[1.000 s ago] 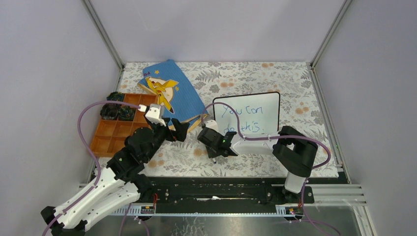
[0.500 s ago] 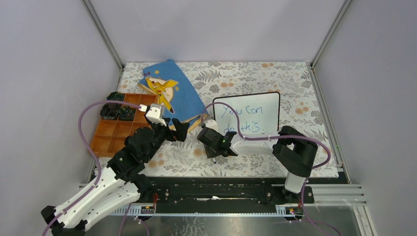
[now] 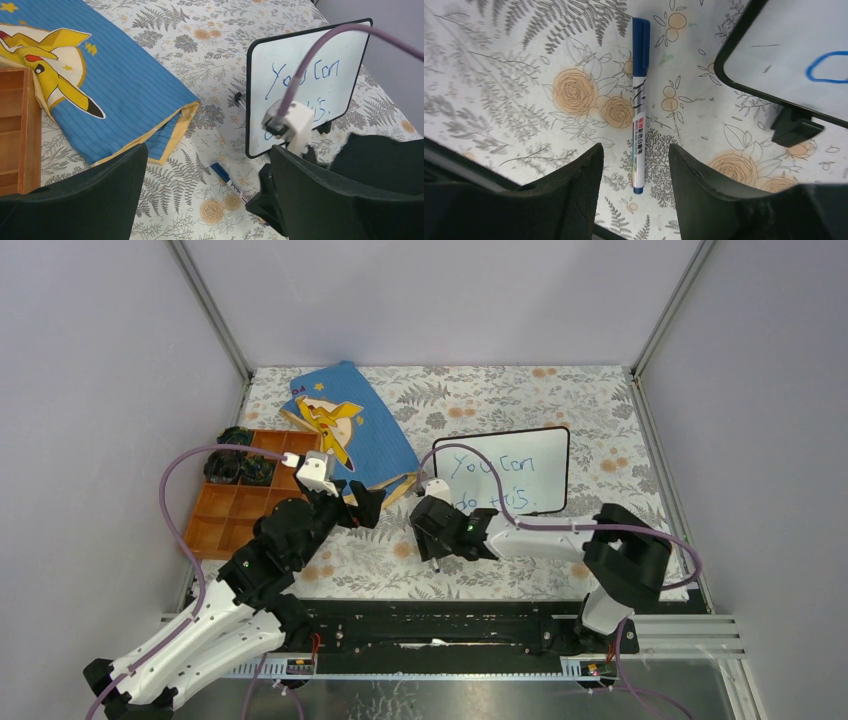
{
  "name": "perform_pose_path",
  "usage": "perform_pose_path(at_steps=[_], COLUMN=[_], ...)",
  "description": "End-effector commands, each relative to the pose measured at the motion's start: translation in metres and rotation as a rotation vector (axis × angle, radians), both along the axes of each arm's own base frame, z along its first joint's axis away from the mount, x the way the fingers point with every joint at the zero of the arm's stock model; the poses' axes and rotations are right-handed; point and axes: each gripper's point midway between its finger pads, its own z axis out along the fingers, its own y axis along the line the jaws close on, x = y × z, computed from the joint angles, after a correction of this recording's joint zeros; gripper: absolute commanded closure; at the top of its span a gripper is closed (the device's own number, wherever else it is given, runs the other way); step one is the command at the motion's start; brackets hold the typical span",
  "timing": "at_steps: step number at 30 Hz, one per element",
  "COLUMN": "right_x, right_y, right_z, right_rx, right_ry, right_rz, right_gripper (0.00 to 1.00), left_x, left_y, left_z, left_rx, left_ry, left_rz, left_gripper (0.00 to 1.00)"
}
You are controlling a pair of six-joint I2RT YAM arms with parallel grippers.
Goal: Write a sentence on the whiteboard
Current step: Place the whiteboard marker at the center of the board, then reset both arms
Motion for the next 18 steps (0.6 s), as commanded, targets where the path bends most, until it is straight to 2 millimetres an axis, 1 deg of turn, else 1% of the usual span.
perform_pose_path(at_steps=[1, 4, 7, 11, 12, 14, 16, 17, 18], right_x=[0.014, 0.015, 0.016, 0.018, 0.022, 0.029, 0.038, 0.042, 0.046], right_y=[0.004, 0.004, 0.002, 0.004, 0.006, 0.000, -0.009, -0.014, -0.017], right_z=[0.044, 0.053, 0.063, 0.090, 0.102, 0.117, 0.131, 0.137, 0.143], right_rx=[0.112, 0.135, 0.150, 0.269, 0.325, 0.387, 0.424, 0.431, 0.432], right_ry=[-0.108, -0.130, -0.156, -0.227, -0.260, -0.315, -0.380, -0.412, -0.442], right_rz=[-0.009, 0.002, 0.012, -0.007, -0.025, -0.085, -0.147, -0.172, -0.186], right_gripper=[0.41, 0.38, 0.38, 0.38, 0.37, 0.36, 0.32, 0.28, 0.21], left_x=[0.001, 0.000, 0.000, -0.003, -0.003, -0.004, -0.003, -0.002, -0.001], left_y=[0.002, 0.002, 0.004, 0.006, 0.005, 0.003, 0.005, 0.006, 0.009], left_z=[0.013, 0.014, 0.017, 0.020, 0.021, 0.023, 0.019, 0.017, 0.014], left_rx=[-0.030, -0.034, -0.042, -0.085, -0.105, -0.152, -0.196, -0.214, -0.230], left_ry=[-0.033, -0.034, -0.035, -0.031, -0.025, -0.002, 0.048, 0.072, 0.103], left_rz=[0.014, 0.012, 0.019, 0.030, 0.031, 0.040, 0.079, 0.105, 0.140], left_gripper=[0.01, 0.01, 0.01, 0.01, 0.01, 0.01, 0.01, 0.01, 0.01])
